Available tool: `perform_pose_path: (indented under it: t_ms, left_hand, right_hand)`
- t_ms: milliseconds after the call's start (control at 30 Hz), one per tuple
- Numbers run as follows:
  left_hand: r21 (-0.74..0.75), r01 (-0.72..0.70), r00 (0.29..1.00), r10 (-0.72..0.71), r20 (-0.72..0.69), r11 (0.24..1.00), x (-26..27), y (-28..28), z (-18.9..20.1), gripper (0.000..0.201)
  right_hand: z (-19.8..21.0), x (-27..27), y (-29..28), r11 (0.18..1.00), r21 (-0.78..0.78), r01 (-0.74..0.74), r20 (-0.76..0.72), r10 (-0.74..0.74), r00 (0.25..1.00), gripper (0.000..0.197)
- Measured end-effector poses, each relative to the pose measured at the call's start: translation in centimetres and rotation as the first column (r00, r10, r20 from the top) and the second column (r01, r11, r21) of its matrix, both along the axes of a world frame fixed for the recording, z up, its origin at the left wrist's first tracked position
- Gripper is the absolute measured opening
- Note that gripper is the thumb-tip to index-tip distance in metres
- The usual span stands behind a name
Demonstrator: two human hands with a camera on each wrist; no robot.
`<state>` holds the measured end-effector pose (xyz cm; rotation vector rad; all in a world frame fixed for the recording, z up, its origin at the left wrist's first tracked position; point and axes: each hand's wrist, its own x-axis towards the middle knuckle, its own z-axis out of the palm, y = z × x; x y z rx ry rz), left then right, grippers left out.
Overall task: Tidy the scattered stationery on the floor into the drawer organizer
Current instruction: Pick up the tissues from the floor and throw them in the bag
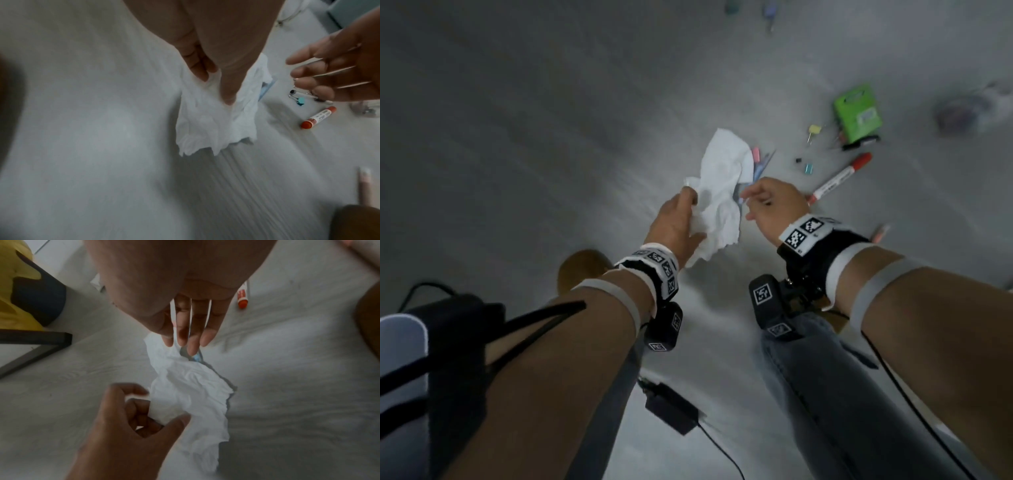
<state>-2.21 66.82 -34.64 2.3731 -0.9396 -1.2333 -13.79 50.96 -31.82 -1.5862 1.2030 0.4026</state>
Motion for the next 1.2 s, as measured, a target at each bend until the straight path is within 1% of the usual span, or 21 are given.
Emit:
perform_pose_path:
  t_ms: [67,100,133,167,200,267,333,400,533,600,667,700,767,800,867,900,967,1000,1067,1133,1200]
  left_hand:
    - [0.043,0.172,0.984,-0.174,0.04,0.984,1.5,-2.5,-0.8,0.083]
    - [0.074,0.262,0.963,-0.266,0.048,0.962,2.2,-3.7,-1.5,0.087]
    - [0.104,0.313,0.948,-0.317,0.031,0.944,2.6,-4.8,-2.1,0.082]
    - [0.137,0.325,0.945,-0.328,0.004,0.936,2.8,-5.7,-2.5,0.071]
    - [0.156,0.332,0.941,-0.338,0.015,0.93,3.1,-6.3,-2.9,0.061]
    - [0.143,0.364,0.921,-0.379,0.09,0.92,3.3,-7.2,-3.0,0.047]
    - [0.105,0.333,0.929,-0.345,0.135,0.937,4.1,-7.7,-2.2,0.035]
    - [0.096,0.286,0.941,-0.298,0.16,0.954,5.2,-8.2,-0.3,0.023]
    - [0.074,0.138,0.975,-0.148,0.164,0.988,7.5,-10.4,5.6,0.014]
    - [0.06,0.084,0.979,-0.093,0.179,0.995,9.1,-13.2,9.4,0.016]
    - [0.068,0.02,0.979,-0.033,0.203,0.997,10.9,-16.9,13.0,0.022]
    - [0.069,-0.01,0.975,-0.005,0.221,0.998,11.7,-18.9,14.3,0.02]
    - [0.049,-0.048,0.974,0.036,0.224,0.998,12.9,-22.8,15.3,0.012]
    - [0.014,-0.066,0.978,0.062,0.201,0.998,13.6,-25.0,15.2,0.014]
    - [-0.07,-0.054,0.989,0.063,0.131,0.996,14.9,-28.7,13.7,0.038]
    - [-0.085,0.007,0.992,0.004,0.128,0.996,15.9,-30.7,12.3,0.054]
    - [-0.018,0.184,0.972,-0.179,0.154,0.983,18.1,-34.0,9.4,0.077]
    - [0.021,0.262,0.951,-0.262,0.162,0.965,19.3,-35.7,7.8,0.082]
    - [0.071,0.379,0.908,-0.385,0.163,0.923,21.3,-37.8,5.3,0.086]
    - [0.098,0.464,0.874,-0.473,0.115,0.881,22.7,-39.2,3.2,0.09]
    - [0.103,0.531,0.834,-0.54,0.108,0.841,24.2,-40.2,0.9,0.091]
  right_hand:
    - [-0.2,0.2,-1.5,1.0,-0.015,0.025,-0.008,-0.026,1.0,0.024]
    - [-0.4,0.3,-2.3,0.999,-0.023,0.046,-0.002,-0.046,0.999,0.024]
    - [-0.7,0.3,-3.1,0.997,-0.027,0.067,0.004,-0.067,0.998,0.023]
    - [-0.9,0.2,-3.5,0.996,-0.031,0.084,0.003,-0.084,0.996,0.022]
    - [-1.1,0.1,-4.1,0.994,-0.037,0.104,0.004,-0.104,0.995,0.02]
    - [-1.1,-0.2,-5.1,0.989,-0.042,0.145,0.003,-0.145,0.989,0.019]
    - [-0.6,-0.6,-6.0,0.985,-0.024,0.172,-0.011,-0.172,0.985,0.02]
    - [0.4,-1.0,-6.7,0.986,0.0,0.167,-0.028,-0.167,0.986,0.02]
    - [3.9,-1.7,-8.7,0.991,0.028,0.13,-0.044,-0.128,0.991,0.021]
    - [6.5,-1.3,-10.7,0.993,0.036,0.109,-0.03,-0.108,0.994,0.019]
    - [9.0,-0.3,-13.3,0.997,-0.001,0.076,-0.013,-0.076,0.997,0.013]
    - [9.9,0.4,-14.8,0.998,-0.03,0.05,-0.02,-0.05,0.999,0.012]
    - [11.0,1.8,-17.6,0.997,-0.078,0.016,-0.015,-0.017,1.0,0.014]
    - [11.1,2.6,-19.3,0.994,-0.112,0.018,-0.006,-0.018,1.0,0.017]
    - [10.8,4.4,-21.9,0.986,-0.157,0.053,0.005,-0.053,0.999,0.021]
    - [10.0,5.6,-23.3,0.98,-0.177,0.085,0.015,-0.084,0.996,0.022]
    - [8.2,7.5,-25.4,0.96,-0.229,0.162,0.063,-0.151,0.986,0.021]
    - [7.0,8.5,-26.4,0.95,-0.248,0.188,0.088,-0.171,0.981,0.02]
    - [5.3,10.1,-28.0,0.944,-0.27,0.192,0.105,-0.169,0.98,0.021]
    - [3.8,11.4,-29.4,0.939,-0.279,0.203,0.098,-0.182,0.978,0.023]
    - [2.2,12.8,-30.9,0.929,-0.291,0.23,0.101,-0.21,0.973,0.024]
